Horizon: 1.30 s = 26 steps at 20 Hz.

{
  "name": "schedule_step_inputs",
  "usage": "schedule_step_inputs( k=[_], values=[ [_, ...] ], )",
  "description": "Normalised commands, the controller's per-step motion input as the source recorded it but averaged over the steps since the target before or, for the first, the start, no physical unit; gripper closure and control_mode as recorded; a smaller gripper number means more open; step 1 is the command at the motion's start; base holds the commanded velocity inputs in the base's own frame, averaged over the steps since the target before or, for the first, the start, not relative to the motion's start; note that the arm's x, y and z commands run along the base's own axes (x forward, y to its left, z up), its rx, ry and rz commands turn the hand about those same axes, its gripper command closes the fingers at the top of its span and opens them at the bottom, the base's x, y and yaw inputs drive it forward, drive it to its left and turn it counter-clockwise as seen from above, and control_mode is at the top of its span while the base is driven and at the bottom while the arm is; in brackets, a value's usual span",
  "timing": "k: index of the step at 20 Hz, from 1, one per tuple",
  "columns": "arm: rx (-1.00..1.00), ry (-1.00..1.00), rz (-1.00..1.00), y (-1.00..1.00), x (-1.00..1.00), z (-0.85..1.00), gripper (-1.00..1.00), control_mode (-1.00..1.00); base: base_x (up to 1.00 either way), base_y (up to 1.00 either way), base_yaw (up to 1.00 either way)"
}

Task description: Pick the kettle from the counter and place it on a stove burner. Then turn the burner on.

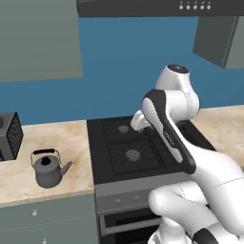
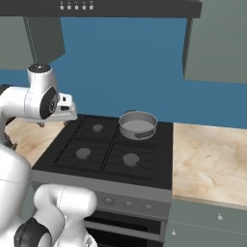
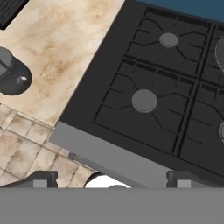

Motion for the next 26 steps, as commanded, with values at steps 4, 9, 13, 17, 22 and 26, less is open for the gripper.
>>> schedule_step_inputs(
  k=[4,9,13,17,22,26],
  values=[
    [-0.01,0.00,0.17,0.53,-0.08,-0.09,-1.00,-1.00,0.00,0.00,0.00],
    [-0.03,0.00,0.15,0.50,0.00,-0.06,-1.00,-1.00,0.00,0.00,0.00],
    [-0.03,0.00,0.11,0.50,0.00,-0.02,-1.00,-1.00,0.00,0.00,0.00],
    [-0.02,0.00,0.06,0.49,0.00,-0.01,-1.00,-1.00,0.00,0.00,0.00],
    [-0.02,0.00,0.01,0.48,0.03,-0.02,-1.00,-1.00,0.00,0.00,0.00],
    [-0.01,0.00,0.01,0.50,0.03,0.00,-1.00,-1.00,0.00,0.00,0.00]
  ],
)
